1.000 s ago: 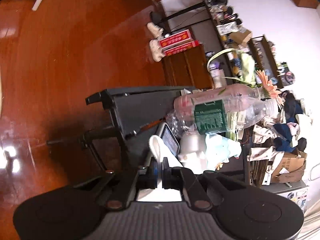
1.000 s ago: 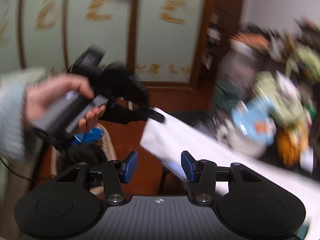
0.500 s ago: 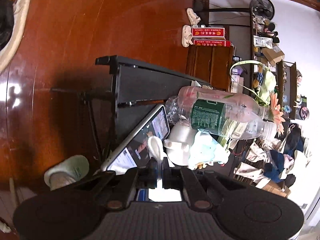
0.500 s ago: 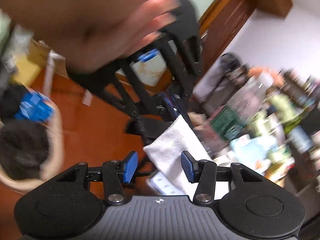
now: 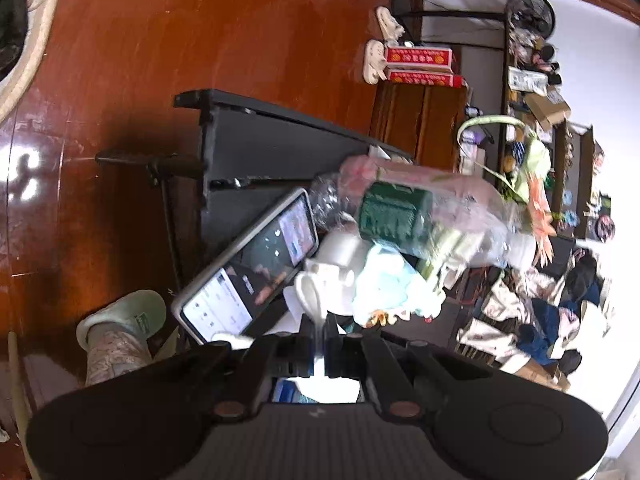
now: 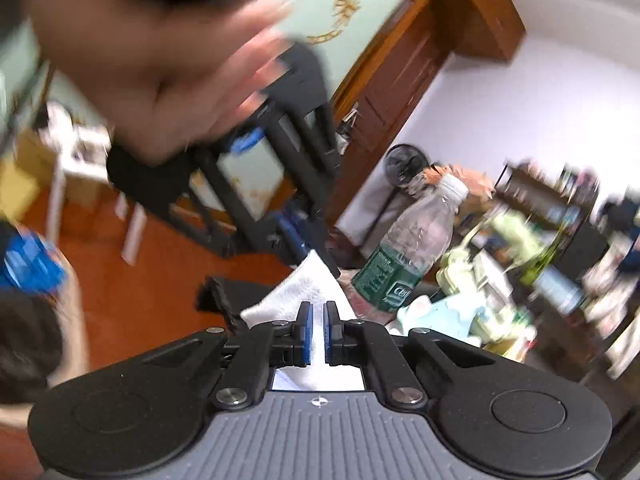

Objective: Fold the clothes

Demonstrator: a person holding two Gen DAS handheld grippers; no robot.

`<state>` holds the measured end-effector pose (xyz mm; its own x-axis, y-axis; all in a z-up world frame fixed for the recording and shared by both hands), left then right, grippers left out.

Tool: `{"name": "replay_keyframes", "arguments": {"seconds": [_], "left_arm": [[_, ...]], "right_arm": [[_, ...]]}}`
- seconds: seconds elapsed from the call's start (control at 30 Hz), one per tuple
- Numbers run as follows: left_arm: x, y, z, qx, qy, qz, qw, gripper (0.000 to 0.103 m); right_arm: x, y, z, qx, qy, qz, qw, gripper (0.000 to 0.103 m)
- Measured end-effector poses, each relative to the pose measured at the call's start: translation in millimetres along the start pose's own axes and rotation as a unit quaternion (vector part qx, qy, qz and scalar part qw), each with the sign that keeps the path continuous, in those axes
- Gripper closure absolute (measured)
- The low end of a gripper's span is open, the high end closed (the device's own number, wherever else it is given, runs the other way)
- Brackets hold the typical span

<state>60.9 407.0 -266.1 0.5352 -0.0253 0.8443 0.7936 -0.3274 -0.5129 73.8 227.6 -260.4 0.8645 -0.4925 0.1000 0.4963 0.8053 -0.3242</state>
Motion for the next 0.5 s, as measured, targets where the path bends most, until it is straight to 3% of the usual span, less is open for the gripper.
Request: {"name": "replay_keyframes", "arguments": {"seconds": [0.07,0.1,0.2,0.3,0.37,0.5], "left_arm": [[11,2,-8,-0.005,0.029,0.007,0.9995,0.1],[17,3,-13,-0.009,0.048,0.012,0.9987,0.1],[42,11,-30,-0.021,0.129,0.028,0.9911,0.1],[69,23,-53,-0.053,0.217,0.035,0.9742,0.1],[86,32,-70,-0.073,0.271,0.04,0.959,0.1],[115,55,-103,-0.103,0.351,0.051,0.9295,0.1]], "right_arm": [[24,-13,9,0.001,0.1,0.045,0.994,0.074],[31,-16,12,-0.001,0.125,0.046,0.991,0.065],[59,-27,21,-0.024,0.208,0.038,0.977,0.064],[84,-42,20,-0.026,0.275,0.062,0.959,0.064],[106,-54,17,-0.02,0.332,0.077,0.94,0.064],[143,-61,5,-0.022,0.368,0.062,0.927,0.064]]}}
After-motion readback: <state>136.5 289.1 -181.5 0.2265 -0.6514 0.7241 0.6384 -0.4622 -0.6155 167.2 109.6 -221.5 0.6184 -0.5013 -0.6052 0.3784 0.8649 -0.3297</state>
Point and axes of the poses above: each gripper's, at about its wrist camera, not at the fingertips, and y roughly the way its jaws point, x to its right, z to its top, the point moved 2 cm from there along y, roughly the way its jaws point, and after that the axes turned 6 degrees about y, right-handed, at the moved point
